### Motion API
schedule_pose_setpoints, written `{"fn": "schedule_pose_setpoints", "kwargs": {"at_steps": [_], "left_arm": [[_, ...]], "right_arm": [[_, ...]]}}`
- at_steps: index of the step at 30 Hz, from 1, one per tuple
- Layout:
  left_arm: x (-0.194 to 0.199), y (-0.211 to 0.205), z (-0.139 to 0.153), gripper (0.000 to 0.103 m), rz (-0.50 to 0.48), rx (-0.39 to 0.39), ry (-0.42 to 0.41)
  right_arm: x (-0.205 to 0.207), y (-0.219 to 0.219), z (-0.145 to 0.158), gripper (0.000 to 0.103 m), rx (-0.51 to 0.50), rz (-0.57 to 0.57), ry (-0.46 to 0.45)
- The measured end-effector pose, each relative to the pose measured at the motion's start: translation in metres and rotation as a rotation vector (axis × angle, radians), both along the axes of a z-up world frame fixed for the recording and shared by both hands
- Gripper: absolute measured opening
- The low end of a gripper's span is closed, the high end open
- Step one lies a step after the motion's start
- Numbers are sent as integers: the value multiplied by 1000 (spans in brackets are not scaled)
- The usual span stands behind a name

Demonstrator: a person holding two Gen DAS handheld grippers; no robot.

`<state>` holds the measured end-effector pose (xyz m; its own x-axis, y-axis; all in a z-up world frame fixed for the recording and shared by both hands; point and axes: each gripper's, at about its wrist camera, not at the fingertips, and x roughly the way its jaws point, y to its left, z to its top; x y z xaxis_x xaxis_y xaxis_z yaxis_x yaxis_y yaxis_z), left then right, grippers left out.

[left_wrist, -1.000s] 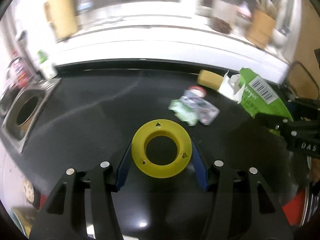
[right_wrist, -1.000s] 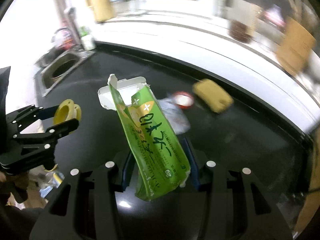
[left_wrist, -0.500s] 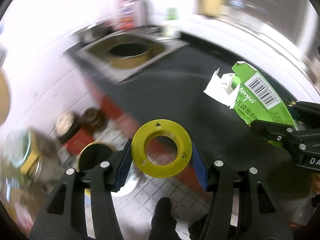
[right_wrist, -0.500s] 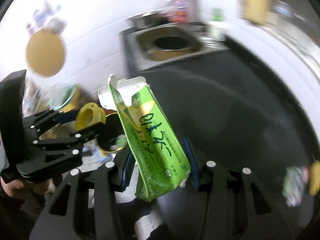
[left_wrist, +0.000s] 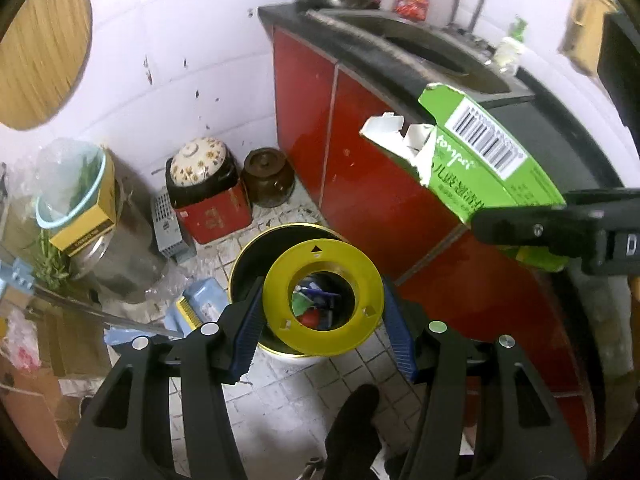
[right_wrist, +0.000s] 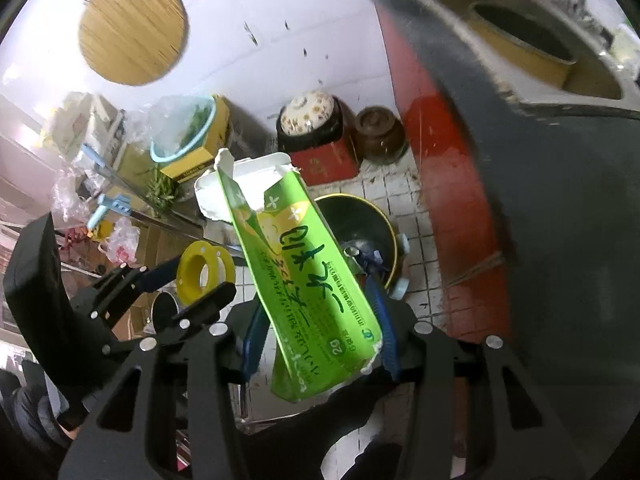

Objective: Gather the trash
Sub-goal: 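Carry the tape ring and pouch to the black bin and release both, then bring both open tools back over the countertop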

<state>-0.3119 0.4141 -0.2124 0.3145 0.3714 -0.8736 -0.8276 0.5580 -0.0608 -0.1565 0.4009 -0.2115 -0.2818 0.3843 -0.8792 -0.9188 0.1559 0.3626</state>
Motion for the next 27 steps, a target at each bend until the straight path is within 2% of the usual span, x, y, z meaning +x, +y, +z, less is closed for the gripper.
{"fn": "schedule_pose_setpoints", "kwargs": {"at_steps": [5, 7, 8, 9, 10, 12, 19, 25, 27], "left_arm": [[1, 25, -30, 54, -9, -30, -4], [0, 33, -37, 55, -14, -36, -20], [-1, 39, -42, 58, -11, -42, -26], [-2, 43, -46, 80, -5, -51, -26], [-2, 46, -50, 92, 2, -53, -11], [-2, 47, -51, 92, 3, -32, -3], [-6, 45, -55, 92, 9, -52, -1], [10, 31, -32, 92, -16, -38, -20], [26, 22, -17, 92, -58, -14, -19]], "right_arm": [[-3, 37, -30, 47, -55, 18, 3], [-3, 50, -39, 51, -66, 26, 0], [-1, 57, -43, 51, -72, 31, 11], [-2, 64, -46, 67, -83, 36, 26], [-1, 67, -51, 84, -97, 34, 31], [0, 72, -53, 86, -93, 34, 34], [15, 62, -50, 86, -91, 14, 21], [43, 28, -22, 86, -45, -43, 15], [59, 5, 3, 86, -3, -88, -7]]}}
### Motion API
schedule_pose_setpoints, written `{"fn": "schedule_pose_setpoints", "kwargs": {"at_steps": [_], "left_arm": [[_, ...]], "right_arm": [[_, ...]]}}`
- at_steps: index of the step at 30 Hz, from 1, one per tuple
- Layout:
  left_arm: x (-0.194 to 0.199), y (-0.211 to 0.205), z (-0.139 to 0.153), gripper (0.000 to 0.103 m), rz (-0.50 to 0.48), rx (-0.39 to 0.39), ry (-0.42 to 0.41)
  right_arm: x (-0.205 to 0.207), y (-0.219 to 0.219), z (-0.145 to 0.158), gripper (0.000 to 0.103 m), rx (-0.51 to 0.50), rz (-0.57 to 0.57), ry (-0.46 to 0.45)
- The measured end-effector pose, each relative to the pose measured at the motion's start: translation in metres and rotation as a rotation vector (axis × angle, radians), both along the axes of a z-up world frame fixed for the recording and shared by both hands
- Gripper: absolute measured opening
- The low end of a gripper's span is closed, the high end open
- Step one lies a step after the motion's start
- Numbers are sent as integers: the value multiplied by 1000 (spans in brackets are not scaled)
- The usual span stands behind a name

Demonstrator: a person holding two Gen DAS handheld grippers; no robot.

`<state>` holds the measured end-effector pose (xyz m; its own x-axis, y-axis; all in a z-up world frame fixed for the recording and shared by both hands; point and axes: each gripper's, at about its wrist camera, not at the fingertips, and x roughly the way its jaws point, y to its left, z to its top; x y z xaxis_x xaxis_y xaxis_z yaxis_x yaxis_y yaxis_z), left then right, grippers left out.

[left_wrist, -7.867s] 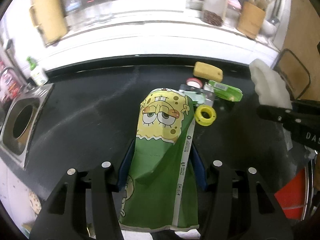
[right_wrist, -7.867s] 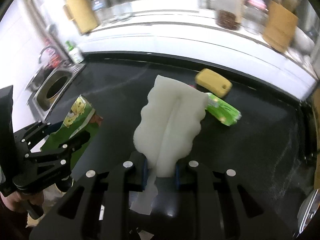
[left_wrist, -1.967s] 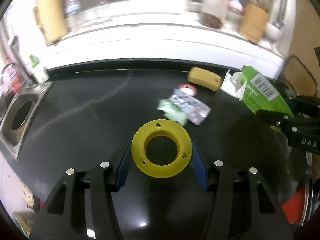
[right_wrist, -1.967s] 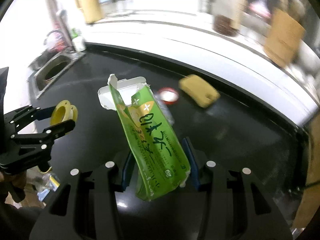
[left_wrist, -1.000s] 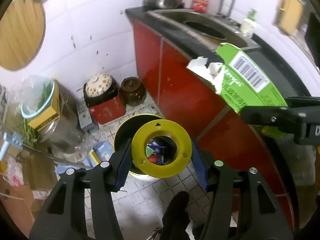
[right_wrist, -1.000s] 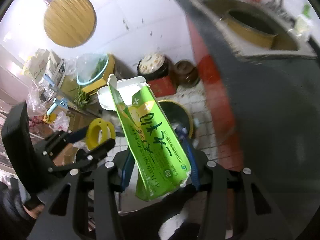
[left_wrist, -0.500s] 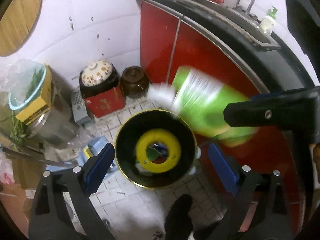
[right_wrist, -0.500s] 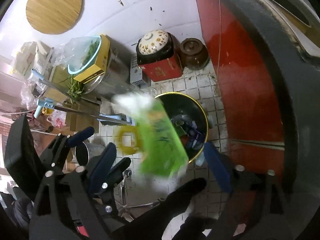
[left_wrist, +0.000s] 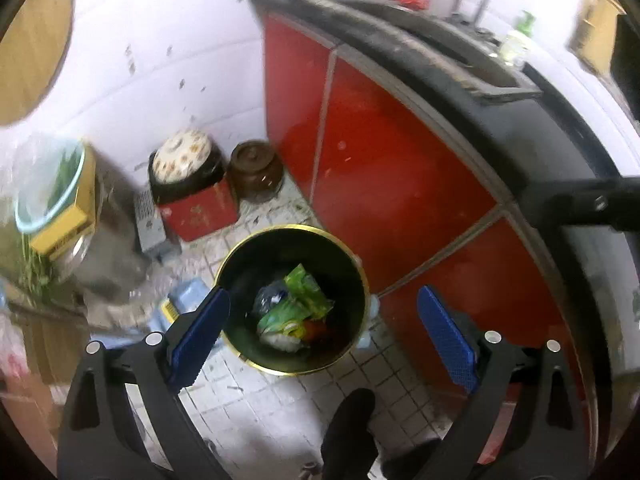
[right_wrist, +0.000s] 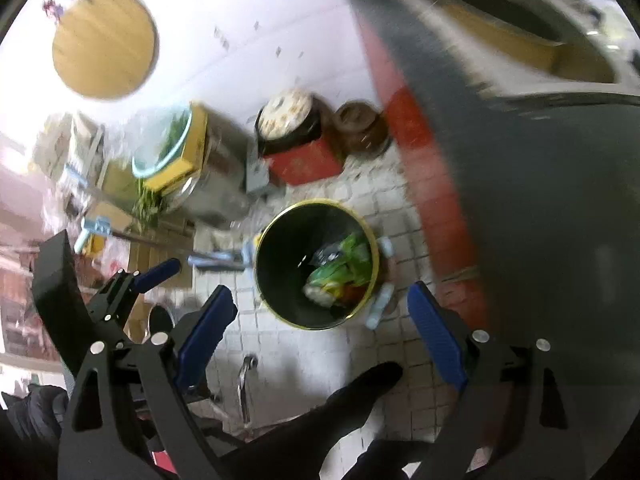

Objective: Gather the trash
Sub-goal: 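Bring both open tools back over the countertop, then grasp the green plastic packaging with the left tool while the right tool grasps the yellow sponge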

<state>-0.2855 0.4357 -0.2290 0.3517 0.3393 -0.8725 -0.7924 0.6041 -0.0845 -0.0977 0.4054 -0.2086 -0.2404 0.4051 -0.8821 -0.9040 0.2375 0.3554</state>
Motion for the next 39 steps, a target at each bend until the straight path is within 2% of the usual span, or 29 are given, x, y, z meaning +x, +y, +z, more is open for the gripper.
{"fn": "schedule_pose_setpoints", "kwargs": {"at_steps": [4, 9, 13, 16, 20, 25, 27, 33, 39], "left_arm": [[41, -29, 33, 93, -118, 42, -17], [119, -96, 77, 93, -400, 85, -69], [197, -183, 104, 93, -680, 89, -115], [242, -248, 119, 93, -833, 74, -146], [289, -334, 131, 93, -987, 56, -156], [318, -425, 130, 93, -1089, 57, -137], [329, -443, 127, 93, -1108, 52, -124], [356, -479, 108, 93, -1129, 90, -49], [384, -484, 88, 93, -1065, 67, 0]], "right_arm": [[40, -65, 51, 87, 85, -102, -66], [92, -172, 103, 87, 146, -281, -184], [132, -273, 127, 87, 152, -483, -242], [160, -365, 141, 87, 149, -665, -282], [181, -470, 144, 87, 123, -830, -325], [188, -569, 140, 87, 89, -960, -357], [190, -603, 134, 87, 78, -998, -362], [195, -649, 120, 87, 74, -1031, -350], [214, -662, 112, 87, 72, -1023, -337]]}}
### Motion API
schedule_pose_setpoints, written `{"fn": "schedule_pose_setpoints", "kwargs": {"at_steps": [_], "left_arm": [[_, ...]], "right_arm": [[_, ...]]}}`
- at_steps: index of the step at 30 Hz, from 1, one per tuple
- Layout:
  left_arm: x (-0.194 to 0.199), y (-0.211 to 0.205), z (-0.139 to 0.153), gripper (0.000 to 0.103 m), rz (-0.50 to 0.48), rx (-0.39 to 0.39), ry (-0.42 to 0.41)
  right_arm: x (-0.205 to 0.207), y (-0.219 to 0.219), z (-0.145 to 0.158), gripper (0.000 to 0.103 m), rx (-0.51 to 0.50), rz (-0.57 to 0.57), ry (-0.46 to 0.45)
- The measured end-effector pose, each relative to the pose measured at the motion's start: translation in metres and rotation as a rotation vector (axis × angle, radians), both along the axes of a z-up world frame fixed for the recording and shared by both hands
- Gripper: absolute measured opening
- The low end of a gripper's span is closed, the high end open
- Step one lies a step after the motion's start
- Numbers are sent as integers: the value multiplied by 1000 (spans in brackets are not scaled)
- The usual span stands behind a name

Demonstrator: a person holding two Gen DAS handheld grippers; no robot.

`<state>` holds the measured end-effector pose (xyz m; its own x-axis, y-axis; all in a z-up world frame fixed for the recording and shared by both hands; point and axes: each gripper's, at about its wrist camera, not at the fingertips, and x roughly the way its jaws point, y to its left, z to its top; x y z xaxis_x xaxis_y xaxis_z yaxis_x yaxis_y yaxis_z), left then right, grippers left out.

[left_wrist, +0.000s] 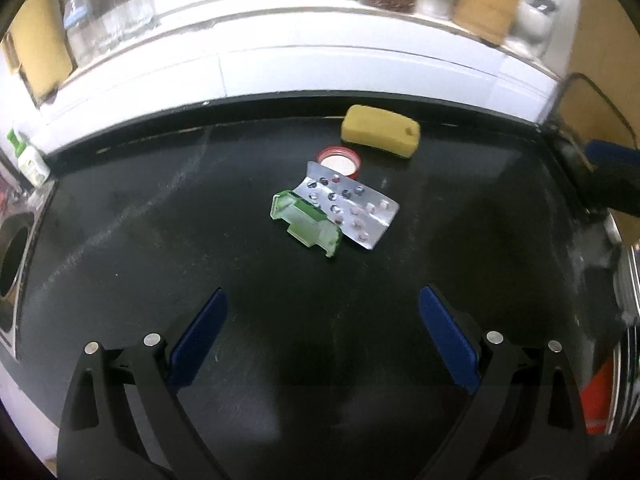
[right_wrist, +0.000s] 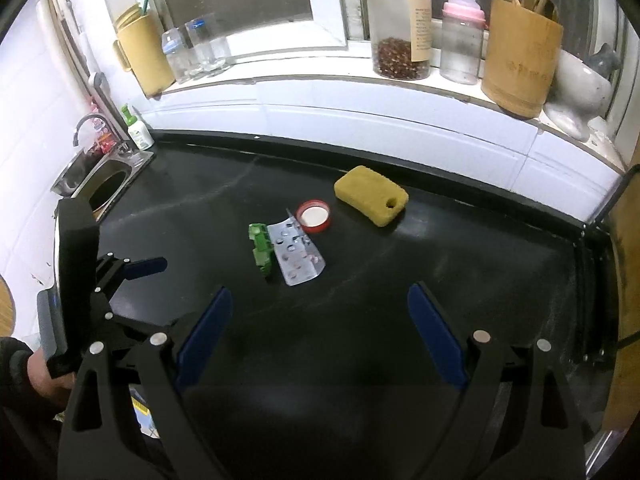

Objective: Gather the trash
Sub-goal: 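Grasp the green plastic packaging with the left tool while the right tool grasps the yellow sponge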

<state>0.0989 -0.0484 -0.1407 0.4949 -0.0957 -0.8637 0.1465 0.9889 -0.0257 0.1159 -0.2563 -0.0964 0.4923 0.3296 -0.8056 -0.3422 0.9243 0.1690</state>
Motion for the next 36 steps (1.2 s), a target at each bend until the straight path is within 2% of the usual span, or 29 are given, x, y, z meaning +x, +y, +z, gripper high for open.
{"fn": "schedule_pose_setpoints", "kwargs": {"at_steps": [6, 10, 12, 18, 26, 32, 33, 36], "left_arm": [[43, 8, -27, 93, 116, -46, 76], [74, 11, -48, 93, 190, -84, 128], [89, 10, -58, 93, 209, -75, 145], [109, 8, -86, 93, 219, -36, 209], [97, 38, -86, 93, 214, -20, 214], [101, 38, -92, 92, 141, -19, 202], [103, 36, -93, 91, 118, -18, 197], [107, 33, -93, 76, 80, -13, 192]], "right_arm": [[32, -6, -15, 87, -1, 13, 24], [59, -5, -35, 87, -21, 25, 52], [72, -5, -46, 87, -34, 31, 69], [109, -5, -75, 87, -53, 49, 119], [163, -2, -123, 87, -100, 101, 172], [204, 12, -161, 87, -170, 188, 178], [209, 15, -166, 87, -182, 200, 178], [222, 22, -174, 87, -198, 236, 165]]}}
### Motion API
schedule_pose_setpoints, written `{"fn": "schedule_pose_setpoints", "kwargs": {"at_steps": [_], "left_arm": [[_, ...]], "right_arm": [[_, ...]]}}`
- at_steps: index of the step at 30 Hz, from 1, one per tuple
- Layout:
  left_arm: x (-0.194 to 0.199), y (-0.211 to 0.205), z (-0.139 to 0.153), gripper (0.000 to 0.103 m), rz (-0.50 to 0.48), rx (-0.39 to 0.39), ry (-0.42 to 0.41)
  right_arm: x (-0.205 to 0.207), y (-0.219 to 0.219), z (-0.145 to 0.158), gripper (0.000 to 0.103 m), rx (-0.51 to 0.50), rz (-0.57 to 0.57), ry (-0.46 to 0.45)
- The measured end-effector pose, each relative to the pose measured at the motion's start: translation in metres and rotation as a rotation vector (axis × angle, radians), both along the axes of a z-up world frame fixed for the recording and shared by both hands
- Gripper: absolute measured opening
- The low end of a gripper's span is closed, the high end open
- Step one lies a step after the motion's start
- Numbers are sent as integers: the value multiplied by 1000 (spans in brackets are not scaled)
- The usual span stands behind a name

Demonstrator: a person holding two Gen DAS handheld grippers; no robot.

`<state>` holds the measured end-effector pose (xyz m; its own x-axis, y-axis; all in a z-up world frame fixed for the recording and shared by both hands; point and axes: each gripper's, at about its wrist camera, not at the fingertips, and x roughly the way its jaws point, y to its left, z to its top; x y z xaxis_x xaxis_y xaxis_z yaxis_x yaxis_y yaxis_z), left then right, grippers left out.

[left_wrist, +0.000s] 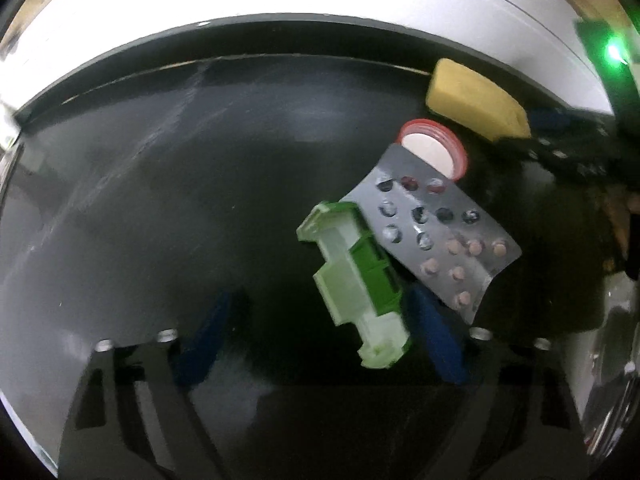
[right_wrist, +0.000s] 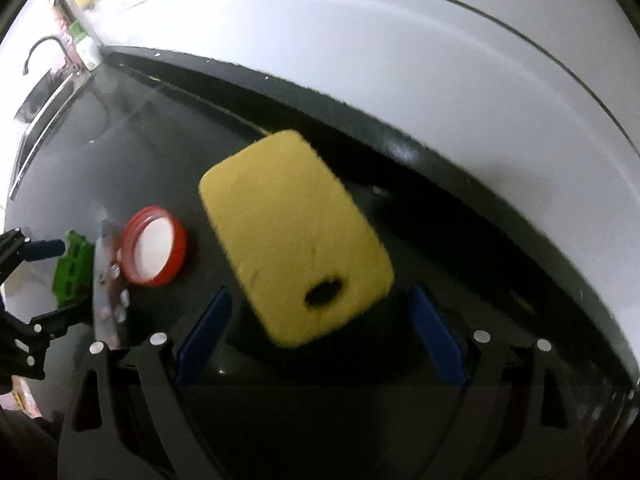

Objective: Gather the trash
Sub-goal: 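Grasp the green plastic packaging with the left tool while the right tool grasps the yellow sponge, then carry the packaging and sponge to the black bin and release both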

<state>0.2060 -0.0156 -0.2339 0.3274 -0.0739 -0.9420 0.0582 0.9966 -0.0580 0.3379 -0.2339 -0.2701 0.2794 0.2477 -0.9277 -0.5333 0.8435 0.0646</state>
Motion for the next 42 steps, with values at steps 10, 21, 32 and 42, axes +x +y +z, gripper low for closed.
{"fn": "schedule_pose_setpoints", "kwargs": {"at_steps": [10, 21, 32, 42], "left_arm": [[-3, -9, 9, 19, -47, 29, -34], [-25, -8, 43, 14, -22, 42, -85], [-98, -15, 86, 14, -64, 73, -142], [-140, -5, 100, 14, -80, 75, -170]], "right_arm": [[-1, 14, 5, 40, -20, 60, -26], [-78, -4, 63, 37, 26, -93, -55], [-192, -7, 111, 37, 61, -123, -83], [-237, 13, 126, 37, 71, -127, -101]]}}
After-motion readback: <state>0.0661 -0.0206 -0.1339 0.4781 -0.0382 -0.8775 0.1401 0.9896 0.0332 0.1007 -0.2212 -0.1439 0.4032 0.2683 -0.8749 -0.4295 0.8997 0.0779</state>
